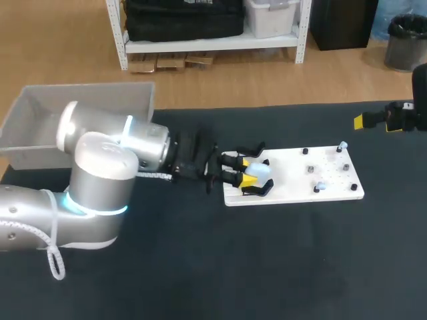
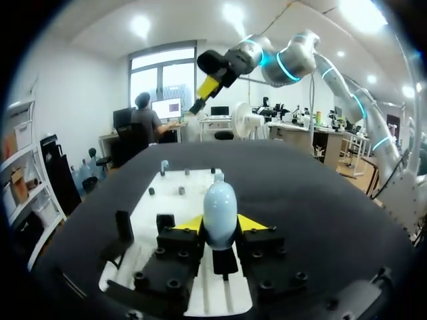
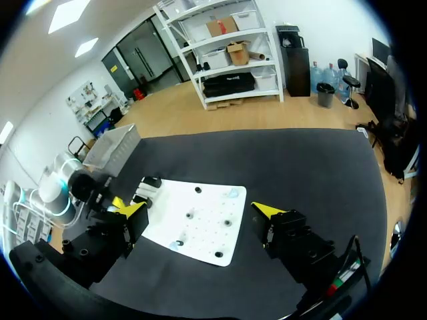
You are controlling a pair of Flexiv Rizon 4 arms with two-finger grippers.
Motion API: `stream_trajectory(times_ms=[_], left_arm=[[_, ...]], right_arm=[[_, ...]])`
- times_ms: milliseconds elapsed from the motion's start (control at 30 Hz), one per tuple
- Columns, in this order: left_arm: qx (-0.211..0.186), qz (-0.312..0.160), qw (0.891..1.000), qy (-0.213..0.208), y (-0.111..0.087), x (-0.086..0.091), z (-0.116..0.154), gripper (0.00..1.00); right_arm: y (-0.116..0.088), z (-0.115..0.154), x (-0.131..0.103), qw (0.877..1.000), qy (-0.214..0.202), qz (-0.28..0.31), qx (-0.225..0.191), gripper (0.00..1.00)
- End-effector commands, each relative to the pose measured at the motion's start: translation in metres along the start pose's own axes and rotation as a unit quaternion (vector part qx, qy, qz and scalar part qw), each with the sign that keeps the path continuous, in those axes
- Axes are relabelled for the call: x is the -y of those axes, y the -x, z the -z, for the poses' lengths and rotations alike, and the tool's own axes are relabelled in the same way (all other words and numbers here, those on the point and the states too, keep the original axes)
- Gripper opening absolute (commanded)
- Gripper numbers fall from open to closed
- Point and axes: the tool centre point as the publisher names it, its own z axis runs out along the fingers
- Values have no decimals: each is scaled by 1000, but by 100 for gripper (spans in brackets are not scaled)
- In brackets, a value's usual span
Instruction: Pick up each earbud case from the left stands, insert the matching earbuds, close the lid, and place the case in the box.
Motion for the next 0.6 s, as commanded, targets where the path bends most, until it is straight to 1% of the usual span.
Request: stream_trajectory(times_ms=[33, 200, 300, 600], left_arm=[[33, -16, 999, 16, 21, 13, 23, 0], [85, -30, 995, 31, 47, 13, 28, 0], [103, -34, 994, 33, 59, 13, 31, 0], [104, -34, 993, 31, 61, 13, 32, 0]], right_arm=[[0, 0, 1, 1000, 3, 1, -1, 100], [0, 0, 1, 1000, 3, 1, -1, 100], [0, 0, 1, 1000, 3, 1, -1, 100], [0, 0, 1, 1000, 3, 1, -1, 100]])
